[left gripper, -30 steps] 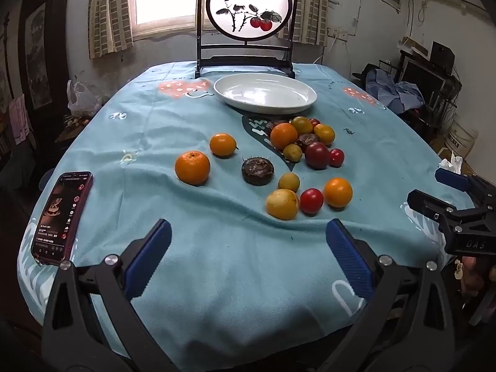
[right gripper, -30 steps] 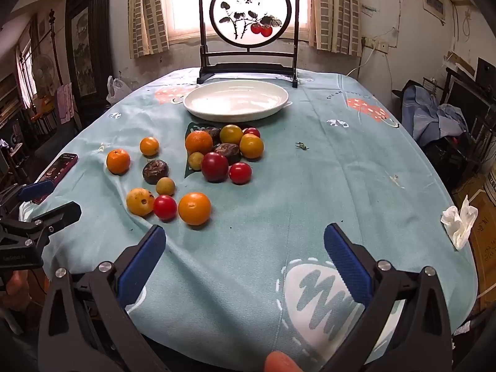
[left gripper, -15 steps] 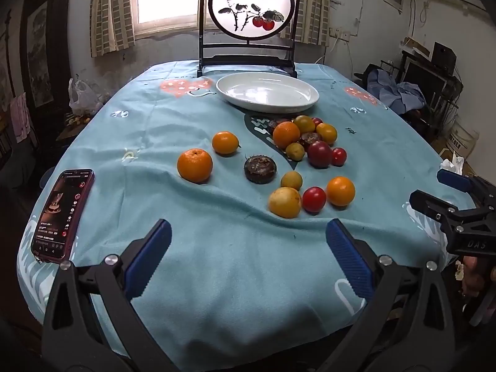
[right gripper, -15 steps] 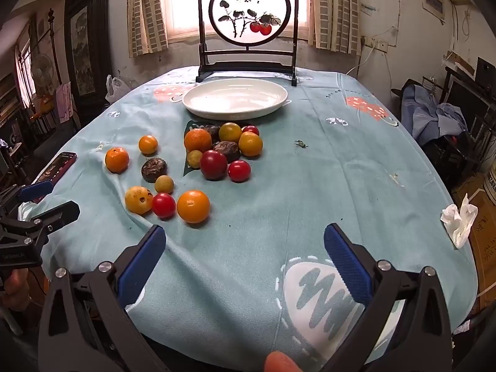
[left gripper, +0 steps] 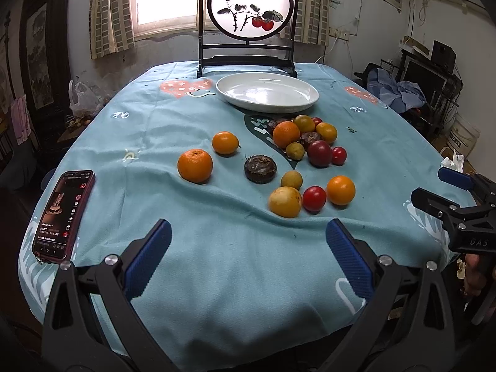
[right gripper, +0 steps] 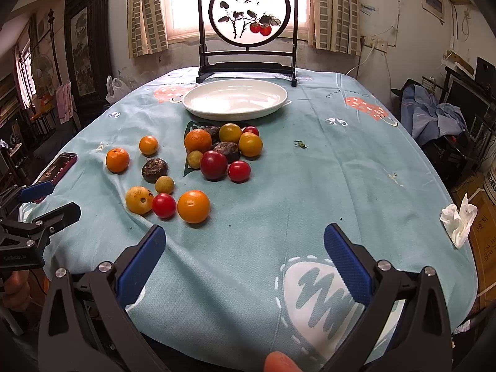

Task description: Organize fruits

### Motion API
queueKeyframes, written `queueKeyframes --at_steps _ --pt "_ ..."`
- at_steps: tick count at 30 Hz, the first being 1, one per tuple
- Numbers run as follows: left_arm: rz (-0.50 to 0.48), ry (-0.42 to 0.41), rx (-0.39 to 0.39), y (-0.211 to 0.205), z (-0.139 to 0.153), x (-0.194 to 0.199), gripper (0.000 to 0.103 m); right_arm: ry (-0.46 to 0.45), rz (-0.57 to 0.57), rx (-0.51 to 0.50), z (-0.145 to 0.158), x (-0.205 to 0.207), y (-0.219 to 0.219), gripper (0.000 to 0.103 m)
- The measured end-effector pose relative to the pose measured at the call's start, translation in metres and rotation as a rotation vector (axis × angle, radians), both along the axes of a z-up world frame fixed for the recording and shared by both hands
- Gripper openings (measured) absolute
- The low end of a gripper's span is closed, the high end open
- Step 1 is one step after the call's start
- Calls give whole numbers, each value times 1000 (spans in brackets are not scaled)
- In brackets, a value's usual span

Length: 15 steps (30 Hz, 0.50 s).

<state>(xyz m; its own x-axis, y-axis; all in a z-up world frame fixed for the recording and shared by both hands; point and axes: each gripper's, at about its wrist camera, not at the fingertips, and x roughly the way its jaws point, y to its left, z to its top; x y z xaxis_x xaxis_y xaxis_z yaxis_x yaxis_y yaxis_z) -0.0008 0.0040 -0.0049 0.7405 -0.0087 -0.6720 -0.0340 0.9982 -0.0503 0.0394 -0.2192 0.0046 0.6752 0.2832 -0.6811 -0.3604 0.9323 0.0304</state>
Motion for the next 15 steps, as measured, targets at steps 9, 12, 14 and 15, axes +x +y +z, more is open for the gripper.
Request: queueKeyframes --at_steps 9,12,14,15 --pt "1 1 3 0 -1 0 101 0 0 1 0 0 0 102" --pt "2 1 4 1 -1 0 101 1 -1 0 0 2 1 102" --pt "1 1 4 0 -1 0 101 2 -1 1 0 2 -1 102" --pt "1 1 5 0 -1 0 101 1 0 1 0 2 0 102"
